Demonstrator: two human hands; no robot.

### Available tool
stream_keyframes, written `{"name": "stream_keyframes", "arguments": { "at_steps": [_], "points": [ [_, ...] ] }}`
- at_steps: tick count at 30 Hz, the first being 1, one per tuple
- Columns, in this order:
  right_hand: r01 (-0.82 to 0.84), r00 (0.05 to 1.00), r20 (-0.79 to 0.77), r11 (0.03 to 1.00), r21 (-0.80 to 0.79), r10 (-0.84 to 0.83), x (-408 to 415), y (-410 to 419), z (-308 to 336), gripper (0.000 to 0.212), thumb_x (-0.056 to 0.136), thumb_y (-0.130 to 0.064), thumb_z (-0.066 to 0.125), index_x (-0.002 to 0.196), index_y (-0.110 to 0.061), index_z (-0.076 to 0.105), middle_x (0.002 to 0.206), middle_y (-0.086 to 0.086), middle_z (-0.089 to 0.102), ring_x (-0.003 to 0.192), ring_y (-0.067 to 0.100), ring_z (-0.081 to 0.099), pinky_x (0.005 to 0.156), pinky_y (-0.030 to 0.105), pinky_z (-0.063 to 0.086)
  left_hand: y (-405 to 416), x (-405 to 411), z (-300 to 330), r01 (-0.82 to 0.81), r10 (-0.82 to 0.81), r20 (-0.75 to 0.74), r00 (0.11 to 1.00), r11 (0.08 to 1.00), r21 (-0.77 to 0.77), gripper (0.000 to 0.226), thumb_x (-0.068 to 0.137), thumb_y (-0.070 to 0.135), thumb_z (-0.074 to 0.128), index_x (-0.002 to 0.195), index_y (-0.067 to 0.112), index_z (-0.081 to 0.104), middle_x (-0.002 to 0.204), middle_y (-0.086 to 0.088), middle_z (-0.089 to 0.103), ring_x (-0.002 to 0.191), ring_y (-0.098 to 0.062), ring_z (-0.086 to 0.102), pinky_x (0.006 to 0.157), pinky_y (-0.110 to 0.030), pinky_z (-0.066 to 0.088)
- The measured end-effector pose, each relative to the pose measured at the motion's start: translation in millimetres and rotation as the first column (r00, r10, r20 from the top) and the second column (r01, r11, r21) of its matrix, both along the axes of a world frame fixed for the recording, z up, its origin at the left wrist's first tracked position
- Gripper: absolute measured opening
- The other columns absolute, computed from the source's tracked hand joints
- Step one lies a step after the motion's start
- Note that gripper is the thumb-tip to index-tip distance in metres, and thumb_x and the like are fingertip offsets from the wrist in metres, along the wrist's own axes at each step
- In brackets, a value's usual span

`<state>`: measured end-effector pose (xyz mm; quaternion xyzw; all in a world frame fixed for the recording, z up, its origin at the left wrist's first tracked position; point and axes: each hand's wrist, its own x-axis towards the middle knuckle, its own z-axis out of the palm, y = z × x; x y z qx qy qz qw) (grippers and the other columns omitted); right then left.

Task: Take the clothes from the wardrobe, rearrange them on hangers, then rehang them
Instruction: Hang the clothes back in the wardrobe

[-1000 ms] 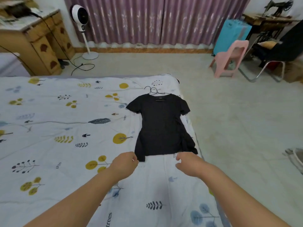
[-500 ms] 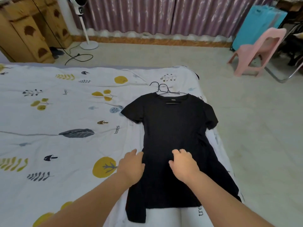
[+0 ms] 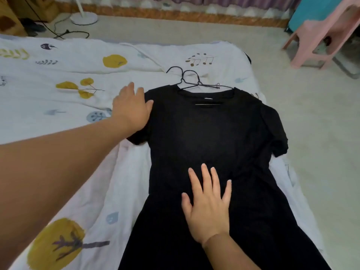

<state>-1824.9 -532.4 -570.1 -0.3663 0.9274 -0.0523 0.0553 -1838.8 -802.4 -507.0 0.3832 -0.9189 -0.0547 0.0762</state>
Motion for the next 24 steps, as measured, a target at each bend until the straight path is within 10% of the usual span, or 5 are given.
{"name": "stream_keyframes", "arguments": {
  "at_steps": [3, 10, 14, 24],
  "points": [
    [-0.009, 0.999, -0.039, 1.0, -0.018, 0.009, -4.0, 0.2, -0.9, 0.056, 0.082, -0.048, 0.034, 0.13, -0.028, 0.054, 0.138, 0.003, 0.052, 0.129, 0.025, 0.047, 0.101, 0.056, 0.034, -30.3, -30.8, -17.3, -0.055, 0.051, 0.156, 0.986, 0.998, 0.016, 0.07, 0.095, 0.051, 0.03, 0.146, 0.005, 0.016, 0.154, -0.017, 0.014, 0.141, -0.035, 0.013, 0.113, -0.052, 0.015],
    [0.001, 0.997, -0.078, 0.999, -0.043, -0.004, -6.1, 3.3, -8.9, 0.056, 0.082, -0.048, 0.035, 0.131, -0.029, 0.053, 0.14, 0.001, 0.05, 0.131, 0.023, 0.045, 0.103, 0.054, 0.031, -18.6, -50.9, -31.3, -0.047, 0.006, 0.276, 0.961, 0.989, 0.142, 0.056, 0.078, 0.051, 0.066, 0.105, 0.005, 0.049, 0.116, -0.017, 0.052, 0.108, -0.038, 0.048, 0.093, -0.047, 0.034],
    [-0.003, 0.997, -0.079, 0.997, -0.08, -0.003, -9.0, 4.4, -11.9, 0.056, 0.082, -0.047, 0.036, 0.131, -0.028, 0.053, 0.14, 0.002, 0.051, 0.131, 0.024, 0.046, 0.104, 0.054, 0.029, -5.6, -35.3, -13.7, 0.06, -0.131, 0.158, 0.979, 0.918, 0.392, 0.037, 0.077, 0.042, 0.07, 0.087, 0.012, 0.051, 0.097, -0.014, 0.06, 0.085, -0.029, 0.053, 0.074, -0.032, 0.037],
    [0.008, 0.996, 0.088, 1.0, 0.014, -0.01, 1.0, 1.4, -7.4, 0.057, 0.097, -0.046, 0.021, 0.15, -0.031, 0.006, 0.159, 0.0, 0.001, 0.146, 0.022, -0.004, 0.114, 0.051, -0.009, 99.8, 66.6, 0.7, 0.061, -0.031, -0.134, 0.991, 0.972, 0.227, 0.037, 0.092, 0.039, 0.05, 0.103, 0.005, 0.053, 0.1, -0.018, 0.063, 0.093, -0.036, 0.057, 0.069, -0.033, 0.036]
  ]
}}
